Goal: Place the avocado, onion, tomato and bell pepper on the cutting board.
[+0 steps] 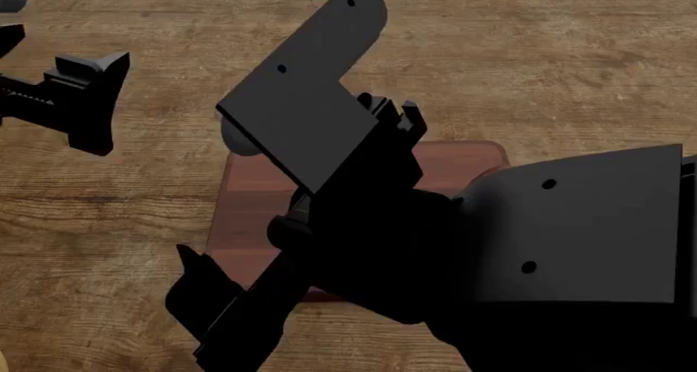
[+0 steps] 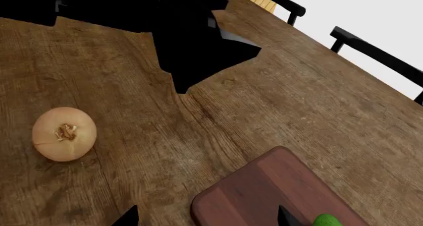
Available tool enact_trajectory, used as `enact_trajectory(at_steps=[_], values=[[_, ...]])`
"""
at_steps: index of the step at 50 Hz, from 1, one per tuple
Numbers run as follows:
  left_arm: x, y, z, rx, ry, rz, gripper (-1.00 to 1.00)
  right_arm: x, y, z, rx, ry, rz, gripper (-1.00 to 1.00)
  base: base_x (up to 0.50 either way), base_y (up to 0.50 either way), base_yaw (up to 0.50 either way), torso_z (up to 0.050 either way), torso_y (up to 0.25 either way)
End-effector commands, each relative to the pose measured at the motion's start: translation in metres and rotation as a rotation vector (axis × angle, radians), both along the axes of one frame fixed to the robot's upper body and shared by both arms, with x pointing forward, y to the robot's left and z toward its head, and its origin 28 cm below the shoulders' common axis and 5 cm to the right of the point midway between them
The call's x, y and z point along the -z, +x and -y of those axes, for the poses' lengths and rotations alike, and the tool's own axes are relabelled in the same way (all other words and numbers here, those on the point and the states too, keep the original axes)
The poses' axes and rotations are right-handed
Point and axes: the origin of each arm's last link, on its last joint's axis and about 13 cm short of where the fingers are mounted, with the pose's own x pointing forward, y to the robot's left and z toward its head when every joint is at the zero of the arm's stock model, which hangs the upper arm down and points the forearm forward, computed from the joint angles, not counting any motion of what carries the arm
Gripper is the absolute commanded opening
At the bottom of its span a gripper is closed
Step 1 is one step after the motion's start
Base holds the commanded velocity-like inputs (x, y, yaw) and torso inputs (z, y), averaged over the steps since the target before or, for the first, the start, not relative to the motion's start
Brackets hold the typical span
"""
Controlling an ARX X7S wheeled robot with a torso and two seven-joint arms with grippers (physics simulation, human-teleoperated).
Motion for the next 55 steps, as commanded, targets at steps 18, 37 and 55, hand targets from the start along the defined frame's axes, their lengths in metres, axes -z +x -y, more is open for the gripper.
enact_trajectory(at_steps=[18, 37, 55], values=[[-0.029, -0.026, -0.046, -0.196, 0.239, -0.090, 1.00, -0.011, -0.012, 0.004, -0.001, -0.011, 0.032, 1.00, 0.00, 0.00, 0.00, 0.000, 0.000], [-0.020, -0.062, -0.062, -0.240, 0.305, -0.184, 1.00, -0.022, -0.015, 0.010, 0.028, -0.028, 0.051, 1.00, 0.00, 0.00, 0.00, 0.000, 0.000], [-0.013, -0.088, -0.067, -0.252, 0.302, -0.282, 1.00, -0.028, -0.016, 0.010, 0.025, -0.042, 0.062, 1.00, 0.00, 0.00, 0.00, 0.000, 0.000]])
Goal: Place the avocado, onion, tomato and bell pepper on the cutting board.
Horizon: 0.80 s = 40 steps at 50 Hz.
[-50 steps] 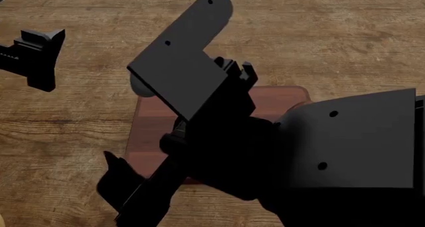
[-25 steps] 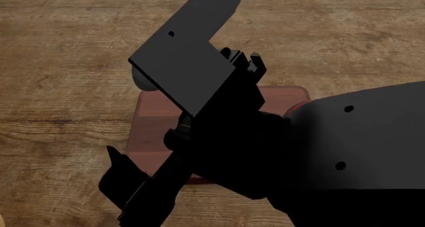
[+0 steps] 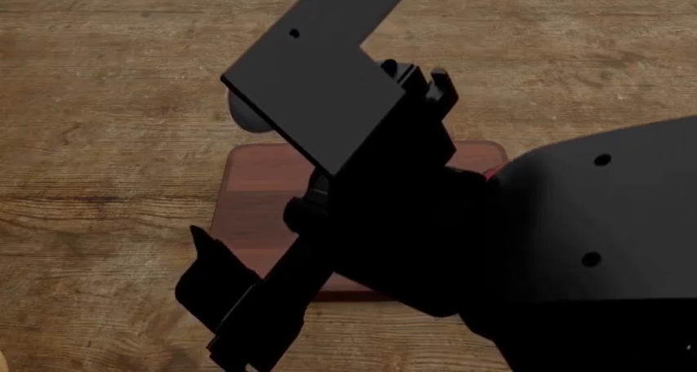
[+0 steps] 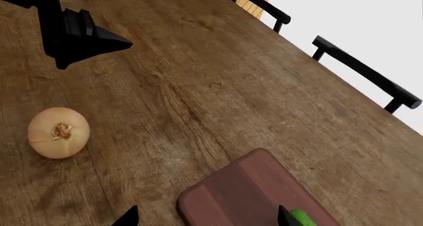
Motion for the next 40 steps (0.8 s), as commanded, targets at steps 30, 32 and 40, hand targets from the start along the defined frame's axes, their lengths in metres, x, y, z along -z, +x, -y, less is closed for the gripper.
enact_trajectory(at_steps=[30, 32, 40], values=[[0.028, -0.029, -0.010, -0.060, 0.050, -0.216, 1.00, -0.013, 0.001, 0.004, 0.016, -0.007, 0.042, 1.00, 0.00, 0.00, 0.00, 0.000, 0.000], [0.029, -0.030, -0.010, -0.061, 0.055, -0.221, 1.00, -0.013, 0.001, 0.004, 0.015, -0.007, 0.043, 1.00, 0.00, 0.00, 0.00, 0.000, 0.000], [0.036, -0.035, -0.011, -0.074, 0.072, -0.272, 1.00, -0.014, 0.000, 0.005, 0.018, -0.004, 0.049, 1.00, 0.00, 0.00, 0.00, 0.000, 0.000]])
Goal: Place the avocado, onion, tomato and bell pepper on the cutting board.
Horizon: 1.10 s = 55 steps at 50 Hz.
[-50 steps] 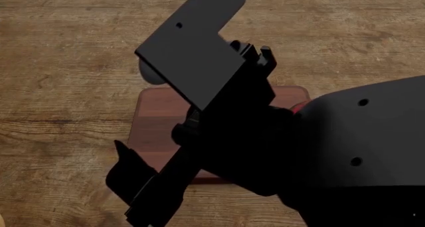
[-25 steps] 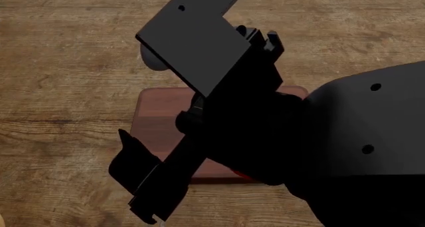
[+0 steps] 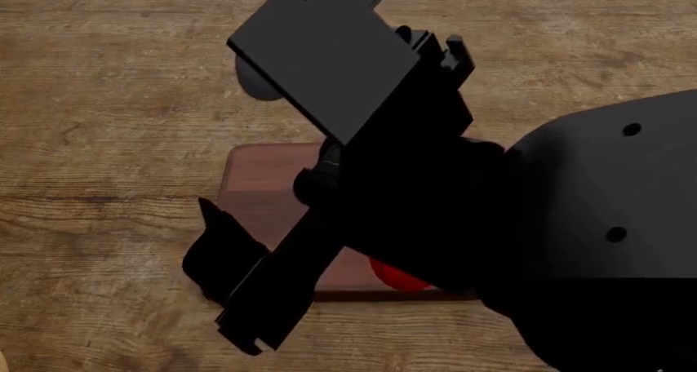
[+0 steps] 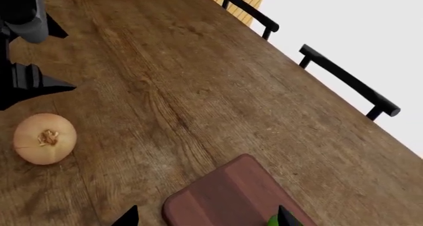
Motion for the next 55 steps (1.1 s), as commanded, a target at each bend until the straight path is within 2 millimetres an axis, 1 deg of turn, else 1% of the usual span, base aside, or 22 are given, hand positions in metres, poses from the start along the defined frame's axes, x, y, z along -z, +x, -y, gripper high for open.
enact_trajectory(at_steps=[1, 11, 17, 21, 25, 30, 37, 44, 49, 55], values=[[0.008, -0.007, -0.001, -0.009, 0.028, -0.067, 1.00, -0.001, -0.001, 0.001, 0.000, 0.002, 0.008, 1.00, 0.00, 0.00, 0.00, 0.000, 0.000], [0.012, -0.015, -0.004, -0.011, 0.044, -0.130, 1.00, -0.004, -0.001, 0.001, 0.004, -0.001, 0.010, 1.00, 0.00, 0.00, 0.00, 0.000, 0.000], [0.006, -0.018, 0.000, 0.025, 0.033, -0.120, 1.00, -0.005, 0.000, 0.002, 0.006, 0.001, 0.014, 1.00, 0.00, 0.00, 0.00, 0.000, 0.000], [-0.006, -0.021, 0.005, 0.053, 0.037, -0.081, 1.00, -0.004, -0.001, 0.004, 0.019, -0.004, 0.013, 1.00, 0.00, 0.00, 0.00, 0.000, 0.000], [-0.012, -0.023, 0.007, 0.063, 0.036, -0.059, 1.00, -0.005, -0.002, 0.003, 0.019, -0.001, 0.014, 1.00, 0.00, 0.00, 0.00, 0.000, 0.000], [-0.014, -0.023, 0.009, 0.075, 0.032, -0.049, 1.00, -0.005, -0.003, 0.003, 0.017, 0.001, 0.010, 1.00, 0.00, 0.00, 0.00, 0.000, 0.000], [-0.001, -0.011, 0.018, 0.118, 0.012, -0.073, 1.00, -0.004, -0.006, 0.007, 0.034, -0.003, 0.010, 1.00, 0.00, 0.00, 0.00, 0.000, 0.000], [0.010, -0.004, 0.025, 0.153, -0.009, -0.100, 1.00, -0.003, -0.007, 0.009, 0.045, -0.004, 0.007, 1.00, 0.00, 0.00, 0.00, 0.000, 0.000], [0.013, -0.002, 0.029, 0.173, -0.027, -0.113, 1.00, -0.005, -0.010, 0.009, 0.051, -0.010, 0.010, 1.00, 0.00, 0.00, 0.00, 0.000, 0.000], [0.017, -0.004, 0.032, 0.197, -0.050, -0.138, 1.00, -0.007, -0.011, 0.009, 0.052, -0.011, 0.016, 1.00, 0.00, 0.00, 0.00, 0.000, 0.000]])
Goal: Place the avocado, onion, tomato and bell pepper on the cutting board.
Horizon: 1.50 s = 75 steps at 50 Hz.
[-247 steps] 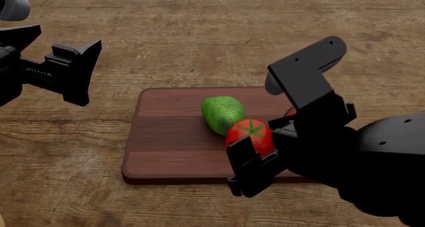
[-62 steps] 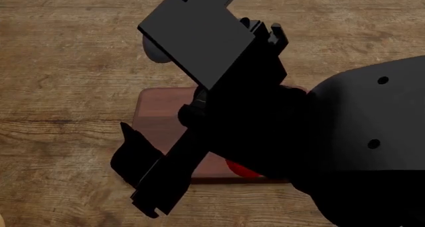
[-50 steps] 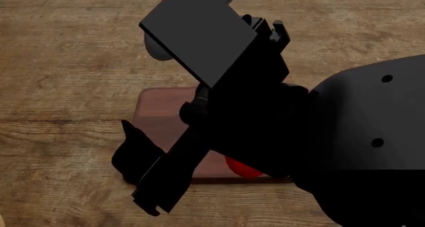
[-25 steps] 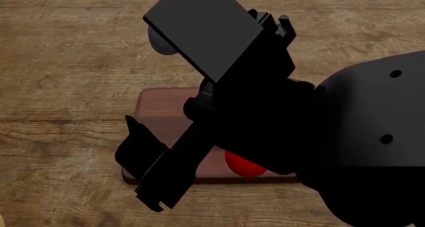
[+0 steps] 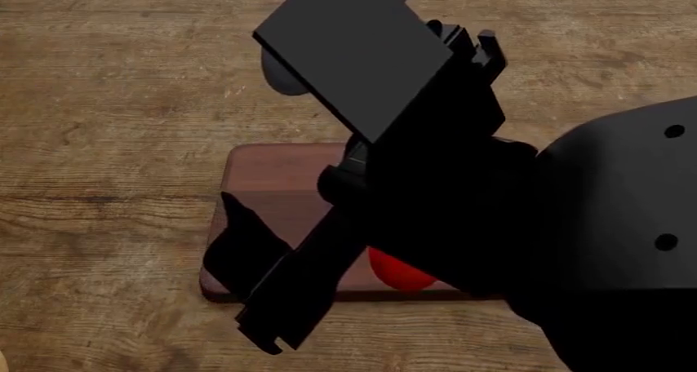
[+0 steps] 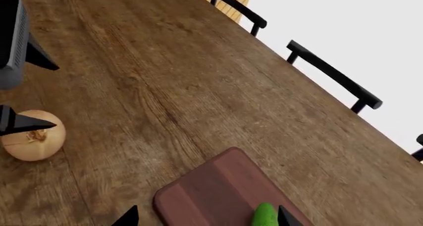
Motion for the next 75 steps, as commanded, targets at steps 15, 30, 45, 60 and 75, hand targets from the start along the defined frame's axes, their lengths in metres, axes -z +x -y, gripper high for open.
enact_trajectory(at_steps=[15, 30, 45, 60, 75], values=[[0.019, -0.002, 0.010, 0.049, -0.062, -0.080, 1.00, -0.002, -0.003, 0.002, 0.008, -0.001, 0.009, 1.00, 0.00, 0.00, 0.00, 0.000, 0.000], [0.040, 0.003, 0.014, 0.048, -0.087, -0.124, 1.00, -0.002, -0.006, 0.004, 0.014, 0.002, 0.012, 1.00, 0.00, 0.00, 0.00, 0.000, 0.000], [0.059, 0.001, 0.008, 0.011, -0.068, -0.158, 1.00, 0.000, -0.007, 0.003, 0.013, 0.003, 0.009, 1.00, 0.00, 0.00, 0.00, 0.000, 0.000], [0.056, -0.003, 0.008, 0.009, -0.029, -0.118, -1.00, -0.002, -0.006, 0.004, 0.012, 0.006, 0.018, 1.00, 0.00, 0.00, 0.00, 0.000, 0.000], [0.019, 0.016, 0.024, 0.104, -0.081, 0.030, -1.00, -0.007, -0.012, 0.012, 0.059, 0.037, 0.047, 1.00, 0.00, 0.00, 0.00, 0.000, 0.000]])
